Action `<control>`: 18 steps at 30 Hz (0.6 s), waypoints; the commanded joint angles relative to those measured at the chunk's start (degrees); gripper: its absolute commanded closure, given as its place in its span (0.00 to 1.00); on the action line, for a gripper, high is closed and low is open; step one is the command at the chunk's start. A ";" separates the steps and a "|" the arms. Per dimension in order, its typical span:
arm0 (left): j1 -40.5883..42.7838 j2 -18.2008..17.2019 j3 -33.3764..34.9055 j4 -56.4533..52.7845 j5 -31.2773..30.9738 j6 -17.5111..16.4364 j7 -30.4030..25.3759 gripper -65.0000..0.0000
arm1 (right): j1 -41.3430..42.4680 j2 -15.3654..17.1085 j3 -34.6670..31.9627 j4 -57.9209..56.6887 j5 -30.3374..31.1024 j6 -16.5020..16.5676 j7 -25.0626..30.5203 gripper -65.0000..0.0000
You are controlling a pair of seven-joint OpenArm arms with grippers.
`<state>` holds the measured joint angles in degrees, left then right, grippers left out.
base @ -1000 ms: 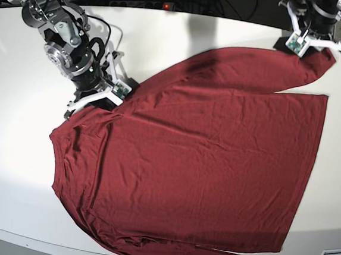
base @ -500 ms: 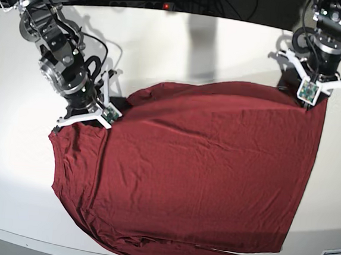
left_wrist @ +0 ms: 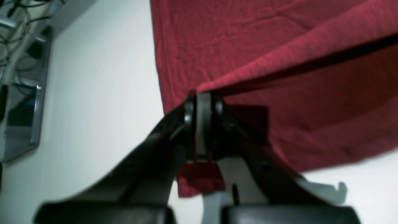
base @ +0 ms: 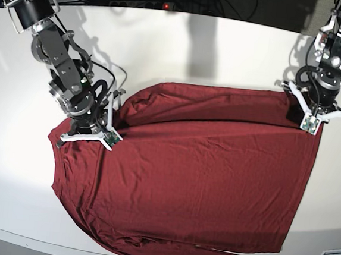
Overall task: Fold the T-shirt properly
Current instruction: 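Lift the left gripper off the edge and regrasp the shirt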
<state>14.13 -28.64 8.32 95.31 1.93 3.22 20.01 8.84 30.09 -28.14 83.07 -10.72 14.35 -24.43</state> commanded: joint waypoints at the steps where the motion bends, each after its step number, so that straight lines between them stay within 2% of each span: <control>1: -1.25 -0.90 -0.39 -0.42 0.24 0.15 -1.40 1.00 | 1.20 0.20 0.48 0.11 -0.61 -0.22 0.76 1.00; 7: -6.23 -0.90 -0.39 -6.27 -0.74 -4.66 -1.92 1.00 | 1.18 -0.74 0.48 -1.79 -0.81 0.20 0.76 1.00; 11: -7.69 -0.90 -0.39 -6.91 -0.74 -4.87 -2.10 1.00 | 1.18 -0.74 0.48 -1.79 -0.85 0.20 0.52 1.00; 12: -7.98 -0.90 -0.39 -6.88 -0.74 -4.85 -2.12 0.97 | 1.18 -0.74 0.48 -1.79 -0.85 0.20 0.37 1.00; 15: -8.74 -0.92 -0.42 -6.88 -0.72 -4.83 -2.05 0.74 | 1.18 -0.72 0.48 -1.79 -1.05 0.17 -0.31 1.00; 16: -8.92 -0.92 -0.42 -6.88 -0.72 -4.83 -2.08 0.70 | 1.18 -0.72 0.48 -1.79 -1.03 0.15 -0.31 1.00; 18: -9.20 -0.92 -0.42 -6.88 -0.68 -4.81 -1.86 0.69 | 1.18 -0.74 0.48 -1.79 -1.05 0.11 -0.26 1.00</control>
<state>5.67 -28.71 8.32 87.59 0.80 -2.13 19.40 8.71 28.73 -28.16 80.44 -11.40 15.22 -25.56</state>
